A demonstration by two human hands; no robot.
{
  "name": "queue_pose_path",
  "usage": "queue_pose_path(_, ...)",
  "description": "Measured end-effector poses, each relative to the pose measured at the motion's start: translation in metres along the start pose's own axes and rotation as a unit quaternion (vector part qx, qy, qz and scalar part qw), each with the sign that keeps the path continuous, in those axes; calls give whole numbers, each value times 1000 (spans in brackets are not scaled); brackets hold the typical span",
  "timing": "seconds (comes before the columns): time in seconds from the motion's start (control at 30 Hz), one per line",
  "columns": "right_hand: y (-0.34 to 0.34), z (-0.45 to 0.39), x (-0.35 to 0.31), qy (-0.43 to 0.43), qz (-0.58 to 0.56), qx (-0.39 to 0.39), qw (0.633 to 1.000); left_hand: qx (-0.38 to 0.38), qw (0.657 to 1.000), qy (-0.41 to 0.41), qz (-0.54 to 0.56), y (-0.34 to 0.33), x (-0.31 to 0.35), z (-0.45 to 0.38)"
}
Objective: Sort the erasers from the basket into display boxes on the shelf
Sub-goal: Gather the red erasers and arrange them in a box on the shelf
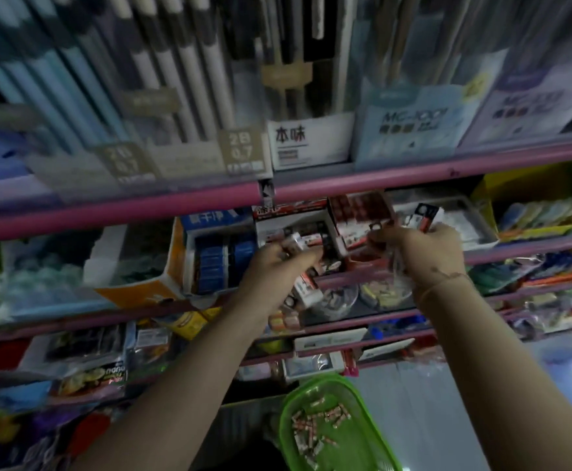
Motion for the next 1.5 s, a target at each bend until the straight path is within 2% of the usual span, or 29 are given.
queue_pose_path(0.1, -38, -9, 7, 39, 77, 17, 996, 61, 998, 8, 11, 26, -2, -17)
queue_pose_path(0.17, -60, -3, 13, 81, 161, 15, 984, 85, 996, -31, -19, 44, -5, -24)
queue_pose_path(0.3, -90, 19, 21, 137, 327, -45, 934, 90, 981, -154, -75, 70, 3, -30)
queue_pose_path(0.37, -96, 25, 21, 151, 398, -64, 903, 94, 975, -170, -104, 79, 5, -32)
queue_pose_path(0.5, -107, 24, 20, 167, 460, -105, 866, 120, 971, -182, -103, 91, 4, -39)
queue_pose_path(0.63, -124, 16, 25, 164, 487, -174, 840, 83, 976, -170, -108, 87, -2, -44)
queue_pose_path(0.7, -126, 8, 26, 133, 460, -229, 848, 61, 979, -159, -109, 82, -6, -47)
queue_pose_path(0.73, -124, 3, 25, 103, 423, -249, 865, 57, 981, -152, -109, 80, -7, -49)
queue_pose_path(0.83, -101, -12, 16, 17, 255, -215, 943, 61, 979, -158, -114, 75, -2, -53)
queue_pose_path(0.9, -87, -18, 12, -29, 152, -207, 966, 56, 968, -177, -166, 66, 8, -56)
queue_pose_path(0.97, -79, -21, 9, -31, 102, -217, 970, 41, 938, -193, -285, 52, 20, -60)
queue_pose_path(1.03, -74, -24, 5, -7, 100, -203, 974, -2, 887, -204, -415, 34, 29, -66)
queue_pose_path(1.13, -66, -25, 7, 27, 125, -165, 978, -106, 823, -227, -510, 6, 34, -71)
queue_pose_path(1.23, -59, -24, 7, 54, 152, -133, 978, -131, 769, -237, -579, -2, 33, -75)
queue_pose_path(1.37, -55, -20, 6, 71, 127, -147, 978, -169, 763, -225, -582, -2, 32, -80)
queue_pose_path(1.5, -56, -20, 8, 73, 128, -164, 975, -182, 778, -197, -568, 2, 31, -82)
Point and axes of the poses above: each hand's wrist, its own z-axis away from the middle knuckle, its own y-axis out of the back of the hand, x = y × z, the point moved 4 cm from there along -z, towards the middle knuckle, and after that the axes turned 12 degrees about x, right-handed, at the moved point
